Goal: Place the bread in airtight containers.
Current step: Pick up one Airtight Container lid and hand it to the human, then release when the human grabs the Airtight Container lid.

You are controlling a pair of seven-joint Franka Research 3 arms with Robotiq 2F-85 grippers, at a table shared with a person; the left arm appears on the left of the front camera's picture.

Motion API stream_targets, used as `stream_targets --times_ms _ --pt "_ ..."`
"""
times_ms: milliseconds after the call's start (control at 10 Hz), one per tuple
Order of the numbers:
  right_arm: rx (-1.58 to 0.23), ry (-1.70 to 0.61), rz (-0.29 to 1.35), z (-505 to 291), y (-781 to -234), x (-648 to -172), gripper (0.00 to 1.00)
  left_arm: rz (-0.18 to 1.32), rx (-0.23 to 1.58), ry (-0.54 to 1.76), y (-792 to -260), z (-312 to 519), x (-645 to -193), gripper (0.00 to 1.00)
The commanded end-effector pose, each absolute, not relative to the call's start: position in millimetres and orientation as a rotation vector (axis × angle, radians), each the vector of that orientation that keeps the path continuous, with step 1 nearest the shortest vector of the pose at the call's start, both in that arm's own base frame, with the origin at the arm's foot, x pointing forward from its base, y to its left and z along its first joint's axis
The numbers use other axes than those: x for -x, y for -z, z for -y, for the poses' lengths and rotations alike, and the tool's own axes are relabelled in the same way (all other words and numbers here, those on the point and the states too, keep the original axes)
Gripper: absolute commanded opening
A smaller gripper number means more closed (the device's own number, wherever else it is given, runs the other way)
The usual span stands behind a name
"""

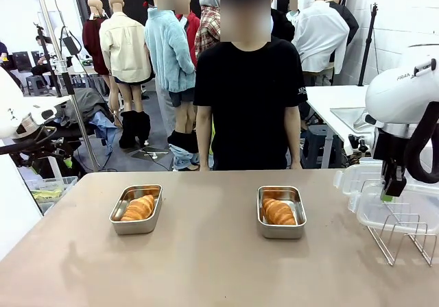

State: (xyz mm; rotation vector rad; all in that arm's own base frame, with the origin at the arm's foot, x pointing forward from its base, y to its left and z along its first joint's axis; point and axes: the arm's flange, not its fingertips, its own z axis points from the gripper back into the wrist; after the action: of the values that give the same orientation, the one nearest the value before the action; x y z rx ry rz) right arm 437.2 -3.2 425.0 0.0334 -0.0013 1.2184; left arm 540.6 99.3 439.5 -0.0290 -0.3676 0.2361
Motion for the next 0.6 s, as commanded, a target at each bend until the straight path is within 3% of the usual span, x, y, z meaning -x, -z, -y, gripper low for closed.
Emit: stream_targets --times_ms 0,500 --pt "-0.033 -1.218 0.001 3.3 -425.1 -437.2 0.0 0.374 0.018 -0.234 -441.8 -100.6 -540.1 1.0" --pt "-0.031 -1.221 0.004 3.3 -426.4 -437.6 0.0 0.374 0.018 -0.234 -441.8 -100.6 -540.1 1.0"
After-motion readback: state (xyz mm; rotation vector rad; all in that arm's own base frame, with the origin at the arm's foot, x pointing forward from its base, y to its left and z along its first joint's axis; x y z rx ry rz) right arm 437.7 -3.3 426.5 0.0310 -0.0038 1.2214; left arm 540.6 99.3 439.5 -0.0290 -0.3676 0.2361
